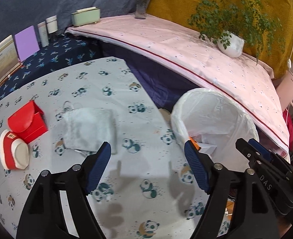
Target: Collect trash
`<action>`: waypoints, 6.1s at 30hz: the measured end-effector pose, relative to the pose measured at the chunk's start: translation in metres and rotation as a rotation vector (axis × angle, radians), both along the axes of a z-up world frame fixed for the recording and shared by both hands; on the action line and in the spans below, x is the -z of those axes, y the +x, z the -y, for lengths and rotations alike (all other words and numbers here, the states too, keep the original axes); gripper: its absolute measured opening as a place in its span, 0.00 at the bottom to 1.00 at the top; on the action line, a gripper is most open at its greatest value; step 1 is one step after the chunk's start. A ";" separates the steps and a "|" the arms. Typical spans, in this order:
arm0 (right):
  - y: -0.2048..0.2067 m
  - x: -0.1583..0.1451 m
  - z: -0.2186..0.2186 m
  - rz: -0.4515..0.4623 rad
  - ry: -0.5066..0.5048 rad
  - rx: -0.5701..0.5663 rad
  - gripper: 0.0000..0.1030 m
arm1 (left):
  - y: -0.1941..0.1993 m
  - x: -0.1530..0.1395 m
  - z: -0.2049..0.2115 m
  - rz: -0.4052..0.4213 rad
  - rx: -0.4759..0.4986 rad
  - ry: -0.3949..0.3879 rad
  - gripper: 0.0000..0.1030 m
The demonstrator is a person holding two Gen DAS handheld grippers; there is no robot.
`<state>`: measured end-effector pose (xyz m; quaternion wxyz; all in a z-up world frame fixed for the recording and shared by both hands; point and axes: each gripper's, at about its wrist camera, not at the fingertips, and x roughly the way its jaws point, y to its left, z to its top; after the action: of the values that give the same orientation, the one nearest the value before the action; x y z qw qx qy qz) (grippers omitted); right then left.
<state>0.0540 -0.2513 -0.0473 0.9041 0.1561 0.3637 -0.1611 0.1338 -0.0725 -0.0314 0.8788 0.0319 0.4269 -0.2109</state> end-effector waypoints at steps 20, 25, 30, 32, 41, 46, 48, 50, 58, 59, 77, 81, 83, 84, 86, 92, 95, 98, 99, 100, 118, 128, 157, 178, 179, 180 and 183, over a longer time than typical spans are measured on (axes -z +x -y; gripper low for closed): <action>0.034 -0.007 -0.100 -0.027 -0.054 -0.184 0.54 | 0.012 0.010 -0.137 0.027 -0.262 0.030 0.86; 0.046 -0.003 -0.127 -0.042 -0.058 -0.230 0.54 | 0.019 0.016 -0.175 0.022 -0.324 0.038 0.89; 0.059 0.002 -0.153 -0.061 -0.068 -0.278 0.54 | 0.026 0.024 -0.197 0.022 -0.319 0.070 0.92; 0.065 0.003 -0.161 -0.067 -0.072 -0.294 0.55 | 0.030 0.029 -0.202 0.019 -0.298 0.078 0.93; 0.088 0.013 -0.193 -0.094 -0.082 -0.345 0.55 | 0.052 0.049 -0.222 -0.001 -0.253 0.142 0.93; 0.101 0.020 -0.204 -0.111 -0.084 -0.359 0.55 | 0.064 0.057 -0.230 -0.029 -0.256 0.125 0.93; 0.106 0.022 -0.208 -0.113 -0.086 -0.362 0.55 | 0.067 0.060 -0.231 -0.042 -0.251 0.115 0.93; 0.111 0.024 -0.210 -0.118 -0.087 -0.363 0.55 | 0.068 0.062 -0.231 -0.044 -0.245 0.107 0.92; 0.127 0.025 -0.214 -0.114 -0.096 -0.349 0.63 | 0.071 0.061 -0.230 -0.057 -0.247 0.074 0.80; 0.128 0.025 -0.213 -0.115 -0.096 -0.349 0.63 | 0.071 0.061 -0.229 -0.055 -0.247 0.072 0.80; 0.149 0.045 -0.182 -0.139 -0.035 -0.285 0.61 | 0.068 0.043 -0.232 -0.054 -0.306 -0.001 0.80; 0.149 0.051 -0.188 -0.150 -0.016 -0.315 0.43 | 0.068 0.045 -0.229 -0.058 -0.304 0.003 0.80; 0.146 0.050 -0.191 -0.143 -0.024 -0.326 0.33 | 0.067 0.045 -0.228 -0.060 -0.306 0.002 0.80; 0.145 0.049 -0.192 -0.142 -0.024 -0.329 0.20 | 0.066 0.045 -0.227 -0.063 -0.306 0.001 0.80; 0.141 0.046 -0.190 -0.130 -0.009 -0.331 0.18 | 0.064 0.046 -0.225 -0.063 -0.302 0.004 0.80; 0.125 0.020 -0.176 -0.062 0.008 -0.303 0.17 | 0.056 0.044 -0.221 -0.065 -0.295 0.001 0.80; 0.117 0.006 -0.169 -0.030 0.003 -0.287 0.17 | 0.049 0.041 -0.216 -0.060 -0.286 -0.002 0.80; 0.109 -0.007 -0.161 -0.002 0.001 -0.267 0.17 | 0.043 0.036 -0.210 -0.050 -0.275 -0.003 0.80; 0.107 -0.010 -0.159 0.005 0.000 -0.262 0.17 | 0.041 0.034 -0.207 -0.047 -0.270 -0.005 0.80; 0.104 -0.014 -0.156 0.012 -0.002 -0.256 0.17 | 0.039 0.032 -0.205 -0.044 -0.265 -0.006 0.80; 0.041 0.005 -0.158 -0.055 0.048 -0.320 0.19 | 0.002 0.013 -0.190 -0.006 -0.246 -0.001 0.80; 0.045 0.034 -0.146 -0.110 0.046 -0.284 0.42 | -0.009 0.017 -0.184 -0.014 -0.238 0.015 0.80; 0.025 -0.046 -0.142 0.092 0.142 -0.353 0.17 | -0.018 -0.004 -0.170 0.034 -0.220 0.033 0.80; -0.007 0.027 -0.175 -0.102 0.101 -0.413 0.53 | -0.031 0.017 -0.168 -0.009 -0.209 0.054 0.80; -0.006 0.032 -0.179 -0.111 0.095 -0.419 0.53 | -0.031 0.018 -0.170 -0.013 -0.213 0.055 0.80; -0.005 0.036 -0.181 -0.119 0.086 -0.420 0.53 | -0.032 0.020 -0.172 -0.015 -0.216 0.059 0.80; 0.000 0.046 -0.186 -0.136 0.074 -0.425 0.53 | -0.034 0.025 -0.179 -0.019 -0.223 0.071 0.80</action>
<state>0.0543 -0.0648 -0.0932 0.8847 0.0977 0.4544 0.0364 0.1002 0.1062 -0.0563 0.8909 0.0134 0.4435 -0.0968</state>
